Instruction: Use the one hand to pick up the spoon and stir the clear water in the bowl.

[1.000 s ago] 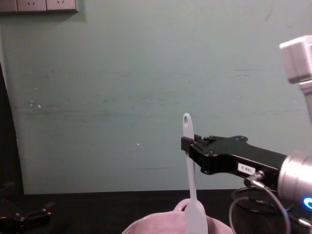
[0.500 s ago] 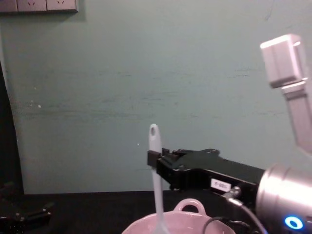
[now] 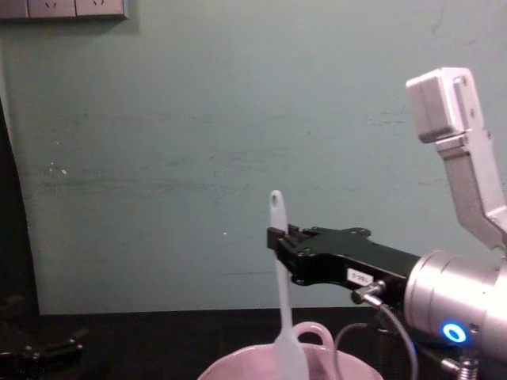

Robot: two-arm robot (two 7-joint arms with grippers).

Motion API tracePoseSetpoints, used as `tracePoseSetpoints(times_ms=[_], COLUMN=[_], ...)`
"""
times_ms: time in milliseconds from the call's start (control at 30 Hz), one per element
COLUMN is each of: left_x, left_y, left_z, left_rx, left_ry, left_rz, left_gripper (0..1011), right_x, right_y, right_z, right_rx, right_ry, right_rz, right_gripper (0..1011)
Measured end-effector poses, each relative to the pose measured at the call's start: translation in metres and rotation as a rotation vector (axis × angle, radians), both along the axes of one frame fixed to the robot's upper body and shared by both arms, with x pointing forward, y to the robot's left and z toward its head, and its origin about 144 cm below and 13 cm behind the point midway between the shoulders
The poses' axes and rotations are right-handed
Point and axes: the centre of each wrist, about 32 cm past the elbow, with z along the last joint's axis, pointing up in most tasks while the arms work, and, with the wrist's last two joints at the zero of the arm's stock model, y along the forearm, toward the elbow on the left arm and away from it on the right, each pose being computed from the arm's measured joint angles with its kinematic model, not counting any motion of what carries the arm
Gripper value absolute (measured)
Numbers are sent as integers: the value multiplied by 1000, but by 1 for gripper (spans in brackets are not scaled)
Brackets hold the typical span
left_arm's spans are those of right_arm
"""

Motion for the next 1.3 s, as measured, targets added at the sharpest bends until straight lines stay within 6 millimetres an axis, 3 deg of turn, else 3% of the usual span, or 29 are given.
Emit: tracePoseSetpoints(times_ms=[167,367,667,1067,1300], left_x=[0,0,0,0,0], left_y=[0,0,0,0,0], left_z=[0,0,0,0,0], left_rx=[0,0,0,0,0], left_ry=[0,0,0,0,0], left_rz=[0,0,0,0,0], left_gripper=[1011,1011,1011,1011,1011], right_x=[-4,-25,-40,-13,4], right_y=[-11,-23,-12,15,8], right_z=[3,6,5,-2,-4], right_rx=[-13,-36,-21,19,-13], right_ry=[-14,-7,32,-2,-63], right_rz=[-11,41,135,108,12], right_gripper=[120,120,120,119,119])
